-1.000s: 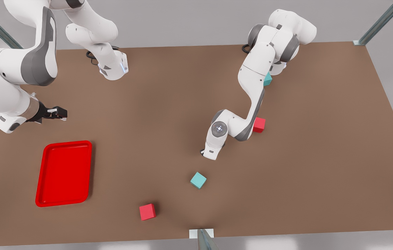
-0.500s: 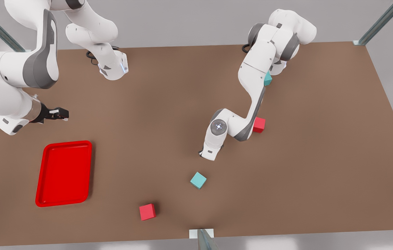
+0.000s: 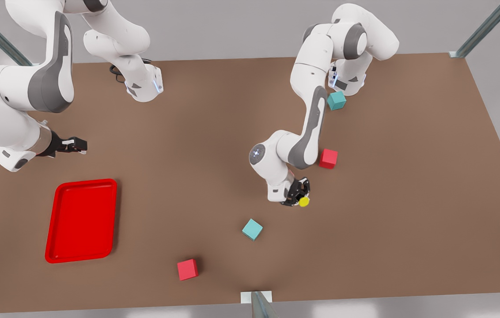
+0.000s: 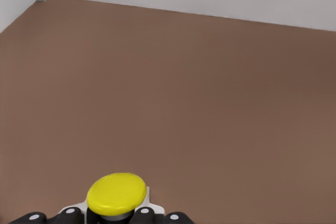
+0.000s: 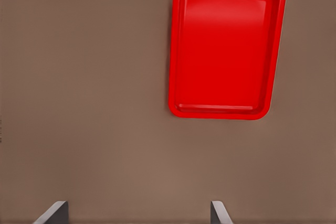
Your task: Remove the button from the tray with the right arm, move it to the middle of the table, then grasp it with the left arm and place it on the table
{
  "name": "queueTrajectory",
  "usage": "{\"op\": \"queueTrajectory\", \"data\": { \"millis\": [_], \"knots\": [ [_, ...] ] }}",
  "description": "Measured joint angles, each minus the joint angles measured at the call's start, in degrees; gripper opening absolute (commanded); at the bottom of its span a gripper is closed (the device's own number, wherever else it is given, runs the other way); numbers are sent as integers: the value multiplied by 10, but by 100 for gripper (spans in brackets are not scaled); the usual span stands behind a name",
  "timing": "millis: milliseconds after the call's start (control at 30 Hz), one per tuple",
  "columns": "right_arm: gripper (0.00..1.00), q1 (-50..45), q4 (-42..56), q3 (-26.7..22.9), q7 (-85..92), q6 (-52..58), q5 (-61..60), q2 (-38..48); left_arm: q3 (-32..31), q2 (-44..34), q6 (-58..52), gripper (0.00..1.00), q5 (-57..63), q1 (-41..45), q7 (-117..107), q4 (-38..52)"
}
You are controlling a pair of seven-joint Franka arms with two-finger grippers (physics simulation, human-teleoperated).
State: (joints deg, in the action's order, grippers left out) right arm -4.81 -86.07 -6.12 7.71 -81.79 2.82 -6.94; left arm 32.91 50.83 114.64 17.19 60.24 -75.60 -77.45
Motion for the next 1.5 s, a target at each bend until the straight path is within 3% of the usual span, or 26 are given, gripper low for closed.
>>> {"op": "queueTrajectory", "data": {
  "millis": [533, 700, 1200, 1267, 1333, 1500],
  "knots": [
    [100, 55, 53, 0, 11, 18, -2, -17, 0, 101, -27, 44, 271, -38, -314, 31],
    [100, 45, 109, 1, 16, 52, 4, -33, -2, 119, -17, 44, 295, -44, -389, 31],
    [100, 38, 108, 2, 24, 80, 6, -36, -2, 158, 9, 44, 303, -45, -537, 31],
    [100, 34, 108, 3, 24, 81, 7, -36, -2, 160, 10, 52, 303, -46, -549, 31],
    [100, 32, 108, 3, 25, 81, 8, -36, -2, 162, 12, 100, 306, -46, -560, 30],
    [100, 33, 108, 3, 26, 82, 9, -37, -2, 166, 14, 100, 317, -45, -584, 30]
  ]
}}
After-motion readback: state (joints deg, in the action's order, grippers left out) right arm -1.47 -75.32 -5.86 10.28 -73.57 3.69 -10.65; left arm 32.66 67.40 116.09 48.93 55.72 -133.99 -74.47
